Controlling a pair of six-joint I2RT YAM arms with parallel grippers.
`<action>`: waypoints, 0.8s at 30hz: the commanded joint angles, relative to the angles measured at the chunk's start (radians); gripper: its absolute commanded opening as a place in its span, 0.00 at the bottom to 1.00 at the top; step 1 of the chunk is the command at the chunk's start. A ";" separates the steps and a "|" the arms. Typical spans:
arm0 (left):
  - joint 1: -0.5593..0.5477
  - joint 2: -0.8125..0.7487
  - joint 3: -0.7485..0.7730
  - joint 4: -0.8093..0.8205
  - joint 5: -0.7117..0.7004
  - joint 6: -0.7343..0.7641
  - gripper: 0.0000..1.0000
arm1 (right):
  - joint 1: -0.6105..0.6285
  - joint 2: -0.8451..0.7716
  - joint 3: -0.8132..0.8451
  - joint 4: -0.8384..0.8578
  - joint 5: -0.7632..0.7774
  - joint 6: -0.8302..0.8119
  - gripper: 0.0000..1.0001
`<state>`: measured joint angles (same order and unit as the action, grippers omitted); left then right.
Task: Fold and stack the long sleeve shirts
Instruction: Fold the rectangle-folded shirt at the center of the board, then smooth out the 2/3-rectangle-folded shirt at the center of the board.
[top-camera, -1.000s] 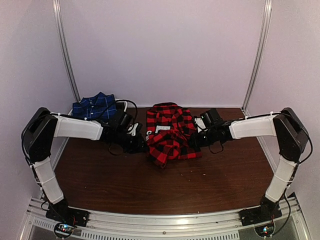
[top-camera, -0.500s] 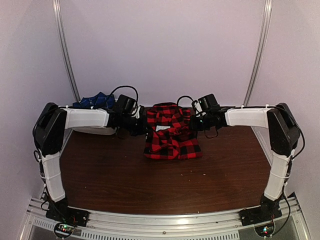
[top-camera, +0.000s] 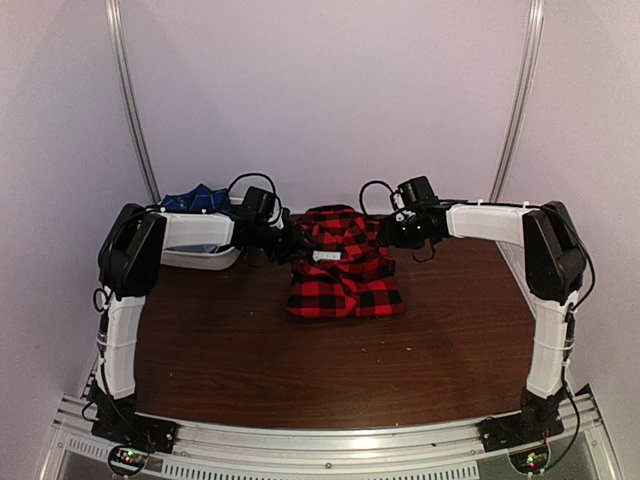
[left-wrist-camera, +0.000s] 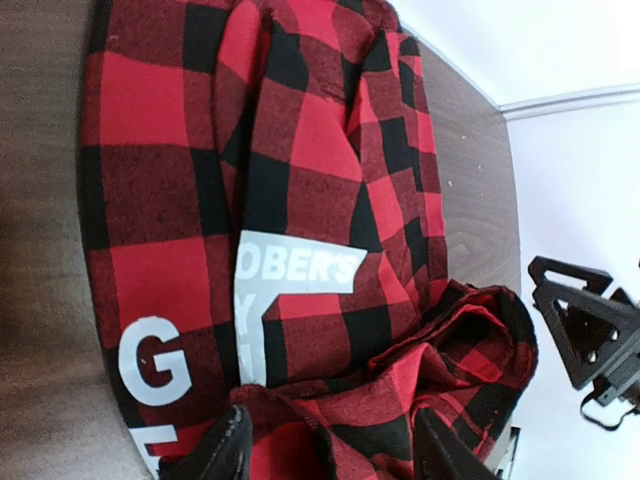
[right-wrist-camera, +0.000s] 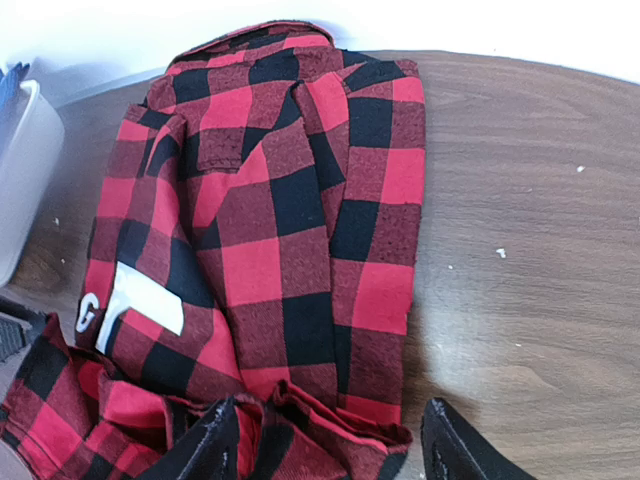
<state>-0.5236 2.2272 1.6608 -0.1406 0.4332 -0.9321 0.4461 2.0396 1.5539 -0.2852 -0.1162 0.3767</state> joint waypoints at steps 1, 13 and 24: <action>0.005 -0.031 0.005 0.032 0.014 -0.006 0.61 | 0.038 -0.134 -0.054 -0.020 0.076 -0.043 0.64; 0.007 -0.204 -0.105 0.065 -0.050 0.084 0.80 | 0.153 -0.286 -0.286 0.065 0.025 -0.069 0.61; -0.007 -0.303 -0.216 0.032 -0.061 0.122 0.63 | 0.160 -0.114 -0.166 0.052 -0.063 -0.150 0.35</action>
<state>-0.5236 2.0022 1.4948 -0.1116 0.3927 -0.8463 0.6128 1.8431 1.2942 -0.2276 -0.1711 0.2718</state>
